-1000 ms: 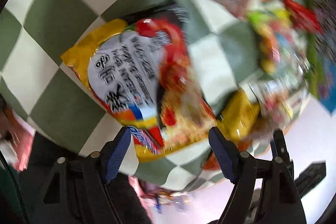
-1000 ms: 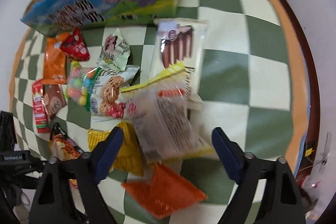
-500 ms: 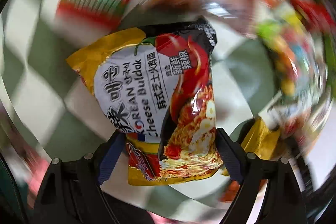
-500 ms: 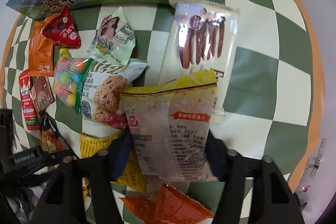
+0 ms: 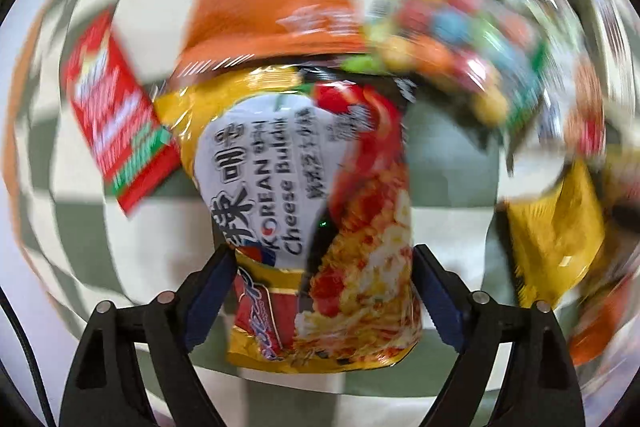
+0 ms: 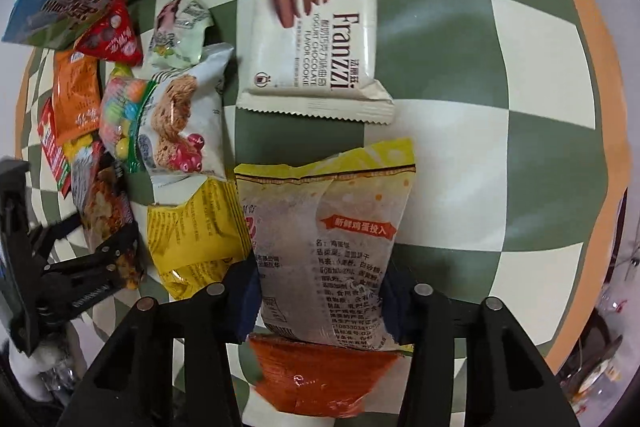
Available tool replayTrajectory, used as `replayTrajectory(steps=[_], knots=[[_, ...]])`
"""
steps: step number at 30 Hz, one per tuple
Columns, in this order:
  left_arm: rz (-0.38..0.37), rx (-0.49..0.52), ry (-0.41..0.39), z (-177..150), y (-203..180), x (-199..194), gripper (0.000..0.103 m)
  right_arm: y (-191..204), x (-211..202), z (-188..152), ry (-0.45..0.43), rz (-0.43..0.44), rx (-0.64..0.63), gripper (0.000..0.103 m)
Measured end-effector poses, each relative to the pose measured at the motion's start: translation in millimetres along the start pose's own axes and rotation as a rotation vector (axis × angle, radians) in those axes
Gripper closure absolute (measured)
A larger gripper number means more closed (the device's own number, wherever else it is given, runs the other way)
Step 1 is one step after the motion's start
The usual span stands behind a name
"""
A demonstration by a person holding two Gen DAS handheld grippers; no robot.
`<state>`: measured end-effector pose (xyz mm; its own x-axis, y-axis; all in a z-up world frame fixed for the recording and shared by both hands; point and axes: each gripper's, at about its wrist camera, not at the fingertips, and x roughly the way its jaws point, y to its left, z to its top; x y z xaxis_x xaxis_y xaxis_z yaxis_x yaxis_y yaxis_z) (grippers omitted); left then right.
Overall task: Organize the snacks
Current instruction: 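Carry the noodle pack with left tool while right tool carries the bread bag into the box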
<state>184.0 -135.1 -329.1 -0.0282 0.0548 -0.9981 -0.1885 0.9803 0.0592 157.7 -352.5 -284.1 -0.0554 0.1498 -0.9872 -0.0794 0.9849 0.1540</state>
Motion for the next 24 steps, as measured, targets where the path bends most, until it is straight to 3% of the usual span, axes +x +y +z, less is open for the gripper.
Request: replayTrajectory(steps=[4,7,10,11,15,17,19,21,24], knots=[[-0.235,-0.331,0.042,-15,41,8,0.014,-7,4,1,0.006,0.004,0.042,0.041],[-0.297,-0.408,0.054,-14,49,19,0.013,-5,3,15,0.015,-0.021,0.056,0.037],[-0.251,-0.309,0.036,6,67,31,0.017,-1,-3,21,0.019,-0.079,0.064,0.041],[-0.227,-0.251,0.023,8,60,27,0.017,2,-5,21,0.017,-0.103,0.055,0.049],[-0.067,0.134,-0.098,2,7,5,0.017,1,-15,20,-0.006,-0.151,0.081,0.054],[-0.048,0.235,-0.102,-9,-3,9,0.016,-1,-22,20,-0.02,-0.127,0.121,0.054],[-0.067,0.225,-0.066,1,-13,22,0.015,-5,-24,22,-0.022,-0.099,0.136,0.052],[-0.109,0.168,-0.04,14,4,38,0.012,-10,-19,22,-0.002,-0.069,0.157,0.034],[-0.181,0.083,-0.023,22,28,35,0.01,-16,-15,16,0.001,-0.06,0.159,0.028]])
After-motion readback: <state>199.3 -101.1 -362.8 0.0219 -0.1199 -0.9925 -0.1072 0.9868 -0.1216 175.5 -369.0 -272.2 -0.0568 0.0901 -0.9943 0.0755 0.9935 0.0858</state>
